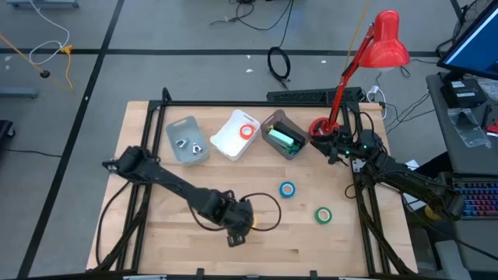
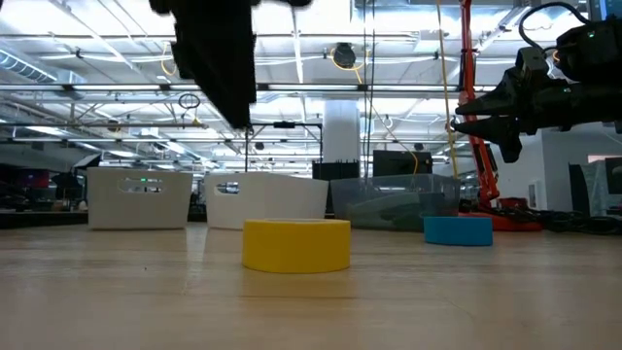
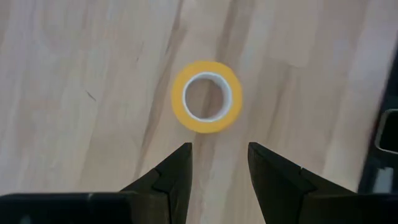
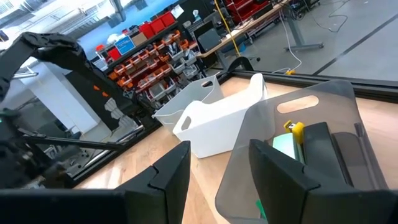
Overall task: Pick and place Stapler, Stapler remover, tape
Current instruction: Put the yellow tape into the white bin
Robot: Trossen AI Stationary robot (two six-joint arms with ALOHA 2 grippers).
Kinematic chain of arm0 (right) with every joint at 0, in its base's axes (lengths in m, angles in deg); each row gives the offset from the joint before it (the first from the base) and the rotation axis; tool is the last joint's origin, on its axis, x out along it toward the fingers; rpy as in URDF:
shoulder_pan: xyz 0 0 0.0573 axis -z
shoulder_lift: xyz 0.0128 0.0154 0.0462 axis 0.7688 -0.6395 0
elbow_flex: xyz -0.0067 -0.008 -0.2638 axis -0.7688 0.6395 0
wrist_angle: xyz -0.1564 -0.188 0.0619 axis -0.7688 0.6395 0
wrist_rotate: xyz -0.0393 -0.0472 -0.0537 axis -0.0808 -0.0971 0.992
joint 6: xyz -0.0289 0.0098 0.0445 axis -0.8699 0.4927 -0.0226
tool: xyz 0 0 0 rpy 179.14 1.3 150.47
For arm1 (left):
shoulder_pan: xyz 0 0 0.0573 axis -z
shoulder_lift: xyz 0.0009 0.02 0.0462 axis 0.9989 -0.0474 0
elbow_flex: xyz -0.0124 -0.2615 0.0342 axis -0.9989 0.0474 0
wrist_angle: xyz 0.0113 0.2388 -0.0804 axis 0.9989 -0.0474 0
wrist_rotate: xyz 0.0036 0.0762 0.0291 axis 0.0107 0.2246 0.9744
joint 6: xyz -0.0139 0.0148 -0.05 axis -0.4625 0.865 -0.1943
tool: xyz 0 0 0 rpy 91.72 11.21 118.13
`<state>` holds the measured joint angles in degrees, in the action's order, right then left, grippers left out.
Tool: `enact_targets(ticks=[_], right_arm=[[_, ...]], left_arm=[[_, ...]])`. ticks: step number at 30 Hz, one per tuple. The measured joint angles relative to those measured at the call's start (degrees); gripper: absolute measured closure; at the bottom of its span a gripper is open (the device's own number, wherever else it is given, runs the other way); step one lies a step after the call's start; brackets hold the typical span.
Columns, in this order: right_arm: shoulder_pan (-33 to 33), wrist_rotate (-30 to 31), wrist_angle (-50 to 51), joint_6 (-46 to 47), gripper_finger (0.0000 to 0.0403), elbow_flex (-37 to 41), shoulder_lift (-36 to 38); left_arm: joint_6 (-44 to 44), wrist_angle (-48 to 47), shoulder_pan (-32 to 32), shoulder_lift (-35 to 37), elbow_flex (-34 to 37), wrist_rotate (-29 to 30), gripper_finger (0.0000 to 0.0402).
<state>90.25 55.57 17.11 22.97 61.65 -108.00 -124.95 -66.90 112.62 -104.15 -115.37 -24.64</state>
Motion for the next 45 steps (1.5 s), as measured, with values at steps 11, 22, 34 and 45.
enact_targets(ticks=[11, 22, 34, 45], right_arm=[[0.0, 0.0, 0.35, -0.03, 0.0248, -0.01, 0.0], [0.0, 0.0, 0.44, -0.11, 0.0248, 0.01, 0.0], [0.02, -0.02, 1.5, -1.51, 0.0248, -0.01, -0.31], [0.02, -0.03, 1.7, -1.51, 0.0248, -0.01, -0.44]], left_arm=[[-1.21, 1.35, -3.87, -2.38, -0.02, -1.55, 0.0243], [2.8, 1.33, -5.77, -2.43, -0.02, -1.24, 0.0243], [3.14, 4.34, -5.73, -8.45, -0.07, -7.45, 0.0243], [0.03, 4.45, -5.76, -8.48, -0.07, -5.98, 0.0243]])
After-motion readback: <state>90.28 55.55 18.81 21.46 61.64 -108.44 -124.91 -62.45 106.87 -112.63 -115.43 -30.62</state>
